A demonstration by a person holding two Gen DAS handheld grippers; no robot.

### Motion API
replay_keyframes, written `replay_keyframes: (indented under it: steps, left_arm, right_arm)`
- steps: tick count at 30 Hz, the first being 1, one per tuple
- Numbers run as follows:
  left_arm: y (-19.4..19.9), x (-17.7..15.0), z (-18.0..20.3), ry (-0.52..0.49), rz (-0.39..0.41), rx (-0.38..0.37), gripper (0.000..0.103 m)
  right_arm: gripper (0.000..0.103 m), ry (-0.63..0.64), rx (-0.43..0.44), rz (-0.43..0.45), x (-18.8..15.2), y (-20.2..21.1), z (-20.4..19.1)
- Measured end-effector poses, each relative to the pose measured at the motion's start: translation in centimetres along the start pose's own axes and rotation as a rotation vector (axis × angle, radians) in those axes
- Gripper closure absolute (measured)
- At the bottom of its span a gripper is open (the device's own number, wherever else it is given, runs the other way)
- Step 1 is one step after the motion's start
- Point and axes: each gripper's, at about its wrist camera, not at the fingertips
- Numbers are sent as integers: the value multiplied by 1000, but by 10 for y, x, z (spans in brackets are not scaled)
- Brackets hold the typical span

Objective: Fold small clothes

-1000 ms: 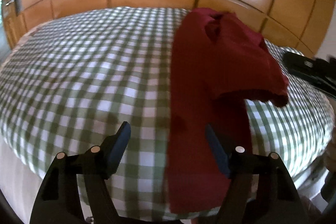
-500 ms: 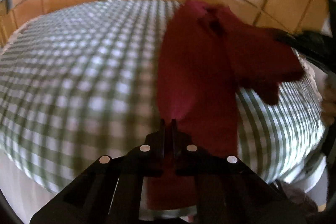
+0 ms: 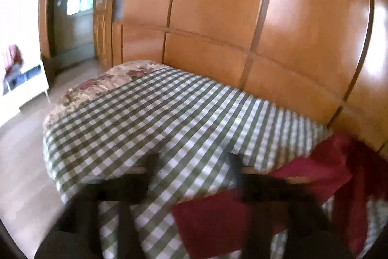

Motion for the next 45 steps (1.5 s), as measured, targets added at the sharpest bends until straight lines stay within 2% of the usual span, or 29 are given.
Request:
replay_keyframes:
  steps: [2,3,4,5,6,7,9,12,14,16,18,20,24,26,27,29,31,34,37,41,42,43,44,45]
  left_arm:
    - [7,-5,3,-8,48,-3,25]
    - [5,-9,8,-45,28,3,25]
    - [2,-12,14,-71,7,3,26]
    - [-1,-19,19,-102,-17,-8,27]
    - [-2,-27,24,-126,-38,-24,28]
    - [-2,-34,27,-141,-54,-38,29]
    - [-5,-50,33,-164,-97,-77,29]
    - [-12,-73,42,-193,-160,-125,29]
    - [-16,-89,48,-216,-197,-147,29]
    - [-19,-101,53,-235,-231,-170,29]
    - [-19,-115,60,-264,-271,-203,29]
    - [-17,-125,68,-300,-296,-233,29]
    - [-20,-140,82,-357,-378,-334,53]
    - [-22,-142,89,-359,-424,-402,63]
    - [-24,-143,94,-361,-443,-434,68]
    - [-25,-144,108,-381,-475,-506,70]
    - [-25,-146,125,-399,-508,-569,70]
    - [-35,-150,156,-404,-574,-639,70]
    - [-48,-156,184,-398,-623,-667,70]
    - [-77,-168,220,-378,-735,-705,70]
    - [-81,-170,227,-385,-759,-720,83]
    - [-81,-172,233,-401,-762,-708,93]
    - [-80,-172,238,-431,-737,-664,97]
    - [-76,-170,239,-437,-721,-666,98]
  right_arm:
    - [19,44,112,-60,-15,4,-11]
    - [24,59,193,-95,-23,7,-15]
    - [26,81,321,-150,-41,11,-22]
    - [30,102,409,-197,-53,12,-28]
    - [36,126,493,-251,-68,13,-36]
    - [41,159,591,-326,-88,15,-50]
    - [53,201,736,-472,-127,17,-79]
    - [56,206,851,-630,-168,10,-107]
    - [56,165,896,-677,-181,3,-124]
    - [57,116,933,-699,-181,-1,-133]
    - [82,114,929,-678,-174,5,-137]
    - [94,149,912,-631,-160,17,-134]
    - [96,199,792,-412,-126,60,-96]
    - [96,173,686,-261,-99,83,-59]
    - [96,164,644,-217,-92,87,-47]
    - [96,127,523,-126,-71,93,-14]
    - [96,89,440,-96,-59,87,5]
    - [96,36,362,-94,-46,68,21]
    - [96,-5,326,-116,-42,50,31]
    - [96,-11,305,-151,-44,39,37]
    - [96,-10,302,-156,-46,37,38]
    - [96,-12,301,-164,-45,34,39]
    - [96,-14,303,-168,-45,33,41]
    - [96,-13,305,-169,-47,33,43]
Point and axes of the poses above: each gripper's, at about its wrist camera, not at the fingertips, and y roughly against the way its jaws point, z to its right, x to its top, and after that the axes turned 15 degrees about -z, right-handed
